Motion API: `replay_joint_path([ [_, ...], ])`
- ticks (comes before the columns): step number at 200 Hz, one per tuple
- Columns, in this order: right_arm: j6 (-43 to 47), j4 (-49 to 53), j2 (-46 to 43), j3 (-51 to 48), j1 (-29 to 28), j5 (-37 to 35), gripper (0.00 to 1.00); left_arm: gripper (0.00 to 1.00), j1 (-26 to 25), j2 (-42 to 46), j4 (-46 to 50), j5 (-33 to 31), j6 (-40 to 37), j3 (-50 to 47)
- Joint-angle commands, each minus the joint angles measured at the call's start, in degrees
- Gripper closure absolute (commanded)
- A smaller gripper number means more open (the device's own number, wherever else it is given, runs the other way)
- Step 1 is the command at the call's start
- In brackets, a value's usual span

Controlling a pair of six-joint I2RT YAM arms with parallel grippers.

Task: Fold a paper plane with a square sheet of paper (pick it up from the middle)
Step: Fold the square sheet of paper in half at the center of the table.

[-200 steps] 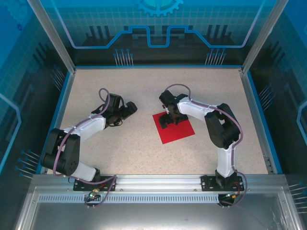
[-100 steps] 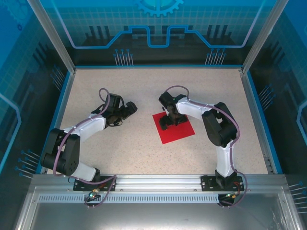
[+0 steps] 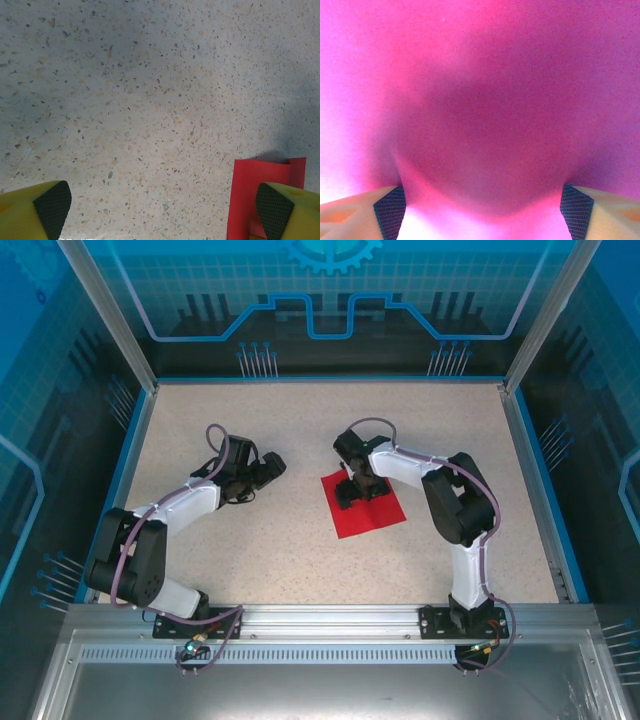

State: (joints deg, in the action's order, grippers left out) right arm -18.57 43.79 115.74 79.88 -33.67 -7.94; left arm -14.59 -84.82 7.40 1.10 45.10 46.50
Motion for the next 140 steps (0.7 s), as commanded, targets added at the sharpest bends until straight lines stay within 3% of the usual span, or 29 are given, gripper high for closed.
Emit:
replay_joint_path([
  [1,-0.9,0.0,4.2,-2.5,1.2,-0.6,0.17,0.01,-0.3,0.3,1.0,-0.7,0.0,0.8],
  [52,-2.1,-0.7,1.4,-2.2,1.3,2.4,0.27,0.01,-0.3,0.3,1.1,-0.6,0.1,0.7],
  [74,-3.7,-1.9,-1.0,-2.4,1.4,6.4,0.4,0.01,-0.3,0.4,1.0,-0.3,0.3,0.6],
  [90,-5.2,-3.7,-3.5,-3.3,1.5,10.3,0.57,0.01,-0.3,0.3,0.0,1.5,0.0,0.3],
  [111,-7.1,-8.6,-8.2,-5.6,2.2,19.2,0.69,0.01,-0.5,0.3,-2.0,4.6,0.1,-0.4],
  [140,-11.8,-21.0,-13.2,-10.7,6.0,40.8,0.71,0.01,-1.0,0.2,-8.3,10.5,2.3,-3.1],
])
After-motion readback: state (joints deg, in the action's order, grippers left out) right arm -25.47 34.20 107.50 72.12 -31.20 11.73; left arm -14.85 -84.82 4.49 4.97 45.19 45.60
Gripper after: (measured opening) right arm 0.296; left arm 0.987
